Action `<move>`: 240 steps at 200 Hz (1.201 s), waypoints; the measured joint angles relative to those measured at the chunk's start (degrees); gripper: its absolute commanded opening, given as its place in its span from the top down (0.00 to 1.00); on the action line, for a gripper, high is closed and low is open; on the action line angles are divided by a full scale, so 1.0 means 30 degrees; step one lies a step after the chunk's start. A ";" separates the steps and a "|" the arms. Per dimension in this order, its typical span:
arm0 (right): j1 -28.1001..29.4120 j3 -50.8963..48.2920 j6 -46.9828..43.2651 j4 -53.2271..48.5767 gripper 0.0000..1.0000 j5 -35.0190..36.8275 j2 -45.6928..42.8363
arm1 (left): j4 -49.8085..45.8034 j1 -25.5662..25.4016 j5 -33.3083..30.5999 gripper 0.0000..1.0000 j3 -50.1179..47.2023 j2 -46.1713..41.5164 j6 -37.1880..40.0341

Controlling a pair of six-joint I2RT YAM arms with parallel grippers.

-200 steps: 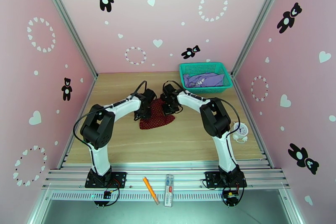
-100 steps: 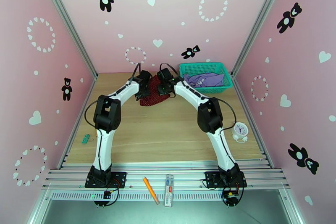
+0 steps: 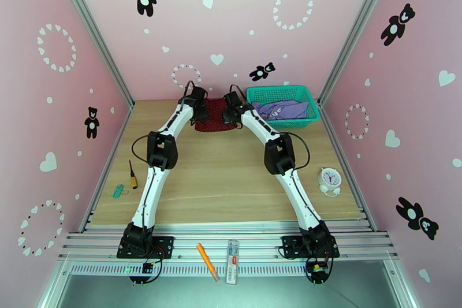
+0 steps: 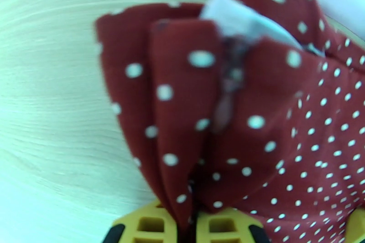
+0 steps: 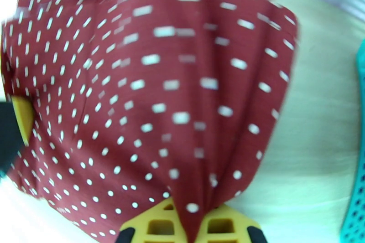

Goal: Fold and stack the mixed laundry pile

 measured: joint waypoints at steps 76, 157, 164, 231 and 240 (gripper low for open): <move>-0.0466 0.0058 0.0634 -0.0197 0.52 -0.0685 0.0889 | -0.0073 0.0736 0.0984 0.07 0.0736 0.0903 -0.0561; -0.0561 0.0495 -0.0277 -0.0641 0.21 -0.0750 0.0284 | 0.0372 0.0976 0.1479 0.02 0.2266 0.0678 -0.0102; -0.0561 0.0510 -0.0423 -0.0692 0.21 -0.0772 -0.0044 | 0.0437 0.0984 0.1486 0.02 0.2368 0.0328 -0.0022; -0.0605 0.0976 -0.1654 -0.1690 0.11 -0.0015 -0.5668 | 0.0495 0.0998 0.2062 0.02 0.2594 -0.6958 0.0182; -0.0721 0.1115 -0.1792 -0.2215 0.10 0.0452 -0.6564 | 0.0437 0.0998 0.2120 0.02 0.2244 -0.8408 0.0182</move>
